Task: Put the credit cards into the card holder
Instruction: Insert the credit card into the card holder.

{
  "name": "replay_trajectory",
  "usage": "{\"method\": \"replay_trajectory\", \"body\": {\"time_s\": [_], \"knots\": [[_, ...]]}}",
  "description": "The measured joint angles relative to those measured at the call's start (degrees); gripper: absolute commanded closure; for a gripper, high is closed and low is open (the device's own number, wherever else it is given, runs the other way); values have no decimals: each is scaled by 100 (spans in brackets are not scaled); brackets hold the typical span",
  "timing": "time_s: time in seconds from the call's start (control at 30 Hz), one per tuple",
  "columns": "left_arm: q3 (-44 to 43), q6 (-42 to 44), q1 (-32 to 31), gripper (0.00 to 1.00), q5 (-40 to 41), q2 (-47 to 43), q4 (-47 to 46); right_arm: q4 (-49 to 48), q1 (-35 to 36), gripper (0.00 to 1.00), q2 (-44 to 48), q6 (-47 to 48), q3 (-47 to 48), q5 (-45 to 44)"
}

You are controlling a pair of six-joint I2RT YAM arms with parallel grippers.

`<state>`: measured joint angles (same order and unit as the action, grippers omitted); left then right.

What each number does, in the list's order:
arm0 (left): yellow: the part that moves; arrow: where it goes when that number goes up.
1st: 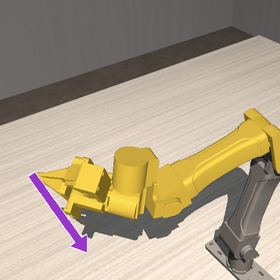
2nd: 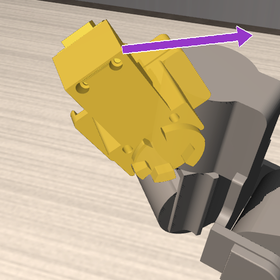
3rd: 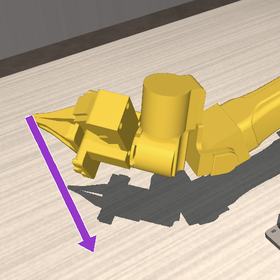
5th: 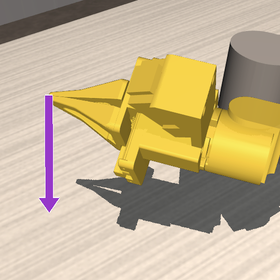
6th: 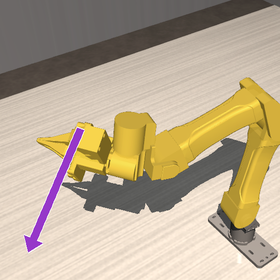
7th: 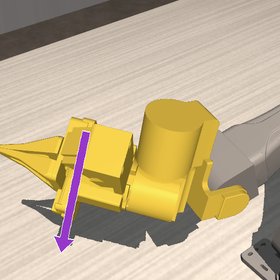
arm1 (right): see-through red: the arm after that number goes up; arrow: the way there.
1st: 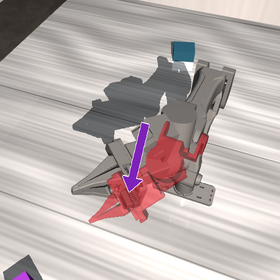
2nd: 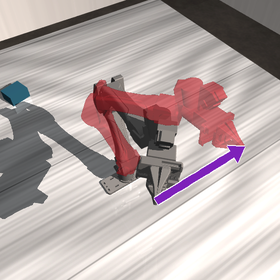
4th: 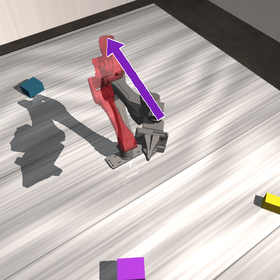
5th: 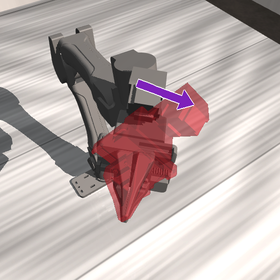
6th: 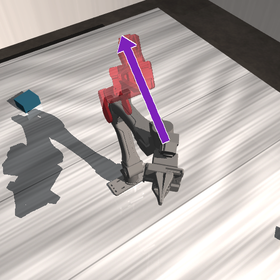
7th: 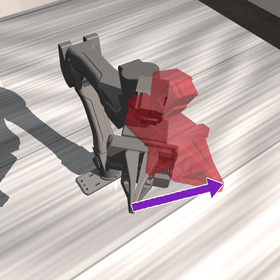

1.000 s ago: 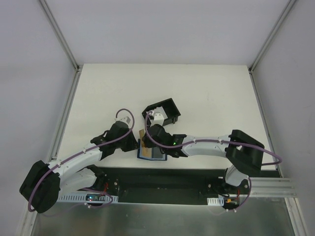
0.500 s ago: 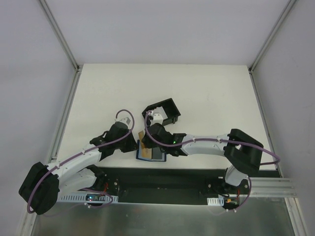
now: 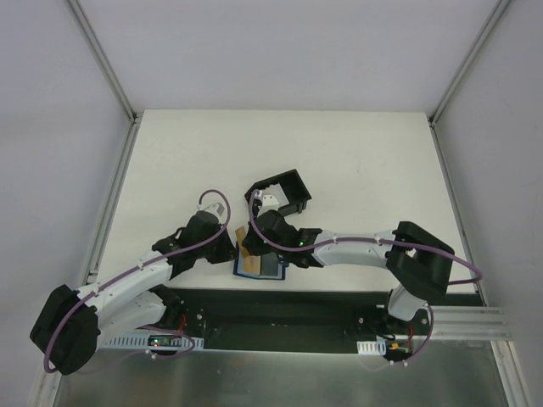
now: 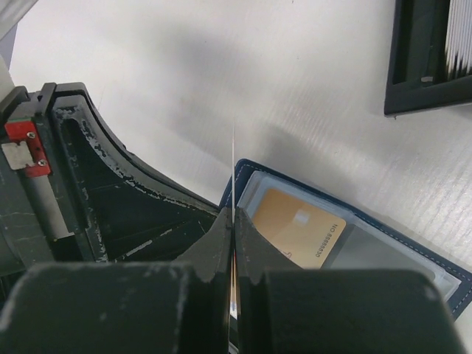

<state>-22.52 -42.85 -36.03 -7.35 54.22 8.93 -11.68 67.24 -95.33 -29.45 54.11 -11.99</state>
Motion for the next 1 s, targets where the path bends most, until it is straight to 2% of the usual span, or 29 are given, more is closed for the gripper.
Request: {"method": "replay_trajectory", "body": {"time_s": [0.5,0.8,1.0], "knots": [[0,4,0,100,-9,-192,107,170,7,100,-35,-59,0,2],[20,-444,-4,100,-11,-306,149,564,293,100,9,-55,50,-699],[157,-953,-116,100,-2,-643,136,1259,590,100,11,-76,389,-1355]]}}
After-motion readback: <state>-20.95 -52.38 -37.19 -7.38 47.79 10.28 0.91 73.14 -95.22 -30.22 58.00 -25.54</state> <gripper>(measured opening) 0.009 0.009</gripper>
